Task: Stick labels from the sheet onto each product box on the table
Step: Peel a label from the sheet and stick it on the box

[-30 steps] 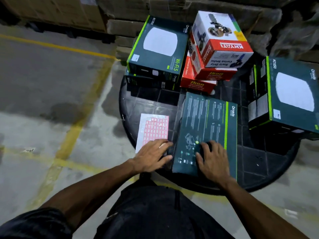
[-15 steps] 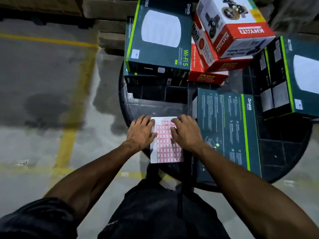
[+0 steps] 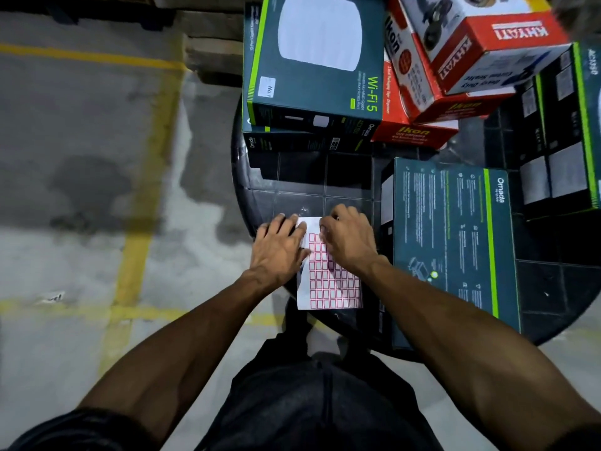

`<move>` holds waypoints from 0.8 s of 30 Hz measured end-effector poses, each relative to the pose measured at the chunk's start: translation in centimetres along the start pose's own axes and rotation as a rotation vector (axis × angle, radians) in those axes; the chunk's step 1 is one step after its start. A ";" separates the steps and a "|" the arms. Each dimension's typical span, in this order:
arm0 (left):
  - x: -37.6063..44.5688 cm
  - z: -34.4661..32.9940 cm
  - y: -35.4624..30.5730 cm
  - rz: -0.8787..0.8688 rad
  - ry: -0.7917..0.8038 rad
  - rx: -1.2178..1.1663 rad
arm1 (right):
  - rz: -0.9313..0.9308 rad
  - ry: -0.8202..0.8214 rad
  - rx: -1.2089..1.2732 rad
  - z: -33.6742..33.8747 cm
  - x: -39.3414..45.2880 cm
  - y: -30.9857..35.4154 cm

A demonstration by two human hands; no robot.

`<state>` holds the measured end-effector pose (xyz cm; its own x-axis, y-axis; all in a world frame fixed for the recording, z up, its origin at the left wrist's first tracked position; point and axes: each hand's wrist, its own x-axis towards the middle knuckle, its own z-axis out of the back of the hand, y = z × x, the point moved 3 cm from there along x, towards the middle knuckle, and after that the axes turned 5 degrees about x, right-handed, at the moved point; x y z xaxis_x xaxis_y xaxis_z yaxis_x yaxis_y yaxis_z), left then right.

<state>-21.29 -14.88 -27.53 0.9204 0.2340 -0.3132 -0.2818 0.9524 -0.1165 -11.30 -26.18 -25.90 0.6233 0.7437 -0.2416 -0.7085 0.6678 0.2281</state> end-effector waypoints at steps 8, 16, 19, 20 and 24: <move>0.0 -0.3 -0.2 0.012 0.020 0.000 | 0.081 0.011 -0.142 0.2 0.0 0.6; 0.0 -0.4 -0.4 0.013 0.041 0.006 | 0.135 0.072 -0.189 0.1 0.2 0.6; 0.0 -0.6 -0.3 0.014 0.039 0.006 | 0.147 0.057 -0.148 0.1 0.3 0.5; 0.0 -0.6 -0.3 0.012 0.038 0.010 | 0.137 0.049 -0.117 0.1 0.4 0.4; -0.1 -0.7 -0.4 0.006 0.042 0.062 | -0.051 -0.040 0.139 0.7 1.1 -0.6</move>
<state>-21.49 -15.38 -28.07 0.9059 0.2330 -0.3535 -0.2691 0.9615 -0.0559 -9.99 -25.73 -25.61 0.6722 0.7073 -0.2189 -0.6246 0.7005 0.3452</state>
